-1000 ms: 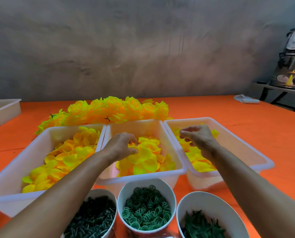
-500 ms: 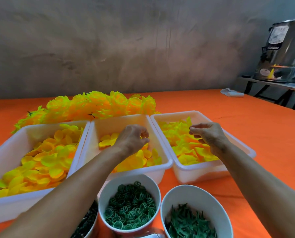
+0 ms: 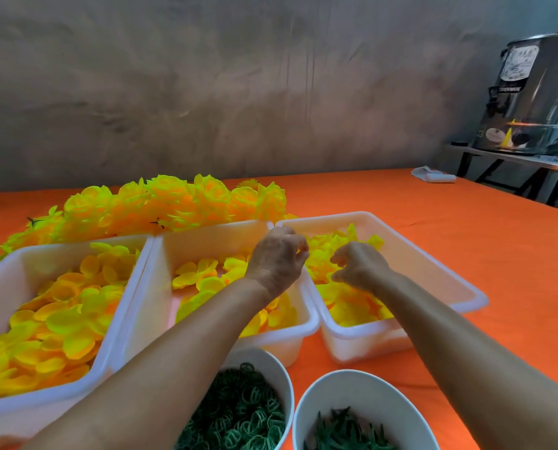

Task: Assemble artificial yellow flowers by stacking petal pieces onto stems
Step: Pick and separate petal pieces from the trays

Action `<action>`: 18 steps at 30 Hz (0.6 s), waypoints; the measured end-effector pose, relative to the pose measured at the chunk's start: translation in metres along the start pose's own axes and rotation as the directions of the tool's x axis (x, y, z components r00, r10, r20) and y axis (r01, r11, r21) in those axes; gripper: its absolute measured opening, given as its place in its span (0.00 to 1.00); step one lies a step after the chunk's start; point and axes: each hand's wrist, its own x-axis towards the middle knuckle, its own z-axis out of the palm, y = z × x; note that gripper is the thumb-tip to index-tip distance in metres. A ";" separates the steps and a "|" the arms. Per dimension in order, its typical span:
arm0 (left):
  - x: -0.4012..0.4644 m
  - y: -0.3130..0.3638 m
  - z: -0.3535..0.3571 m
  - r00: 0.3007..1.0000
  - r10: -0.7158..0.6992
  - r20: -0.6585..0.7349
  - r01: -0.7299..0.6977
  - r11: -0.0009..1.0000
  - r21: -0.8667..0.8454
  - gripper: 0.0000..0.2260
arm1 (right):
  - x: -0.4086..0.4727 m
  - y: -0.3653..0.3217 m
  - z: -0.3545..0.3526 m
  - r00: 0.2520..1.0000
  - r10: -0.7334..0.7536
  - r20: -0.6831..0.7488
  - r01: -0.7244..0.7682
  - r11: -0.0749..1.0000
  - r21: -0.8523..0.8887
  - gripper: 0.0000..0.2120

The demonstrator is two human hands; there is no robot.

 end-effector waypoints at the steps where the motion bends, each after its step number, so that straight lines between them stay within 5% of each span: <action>1: -0.001 0.000 0.004 1.000 0.022 -0.009 -0.022 1.000 0.016 0.08 | 0.001 -0.002 0.005 1.000 -0.004 0.007 0.004 0.997 -0.072 0.20; 9: -0.005 -0.006 0.018 0.994 0.101 -0.045 -0.098 0.993 0.070 0.08 | -0.002 -0.009 0.027 0.996 -0.013 0.087 0.045 0.922 -0.385 0.17; 14: -0.008 -0.008 0.020 0.995 0.085 -0.046 -0.081 0.993 0.084 0.09 | -0.001 -0.012 0.025 1.000 -0.013 -0.018 0.007 0.954 -0.300 0.16; 18: -0.009 -0.008 0.020 0.995 0.079 -0.067 -0.074 0.994 0.075 0.09 | 0.000 -0.010 0.016 0.962 0.019 -0.273 -0.073 0.980 -0.187 0.14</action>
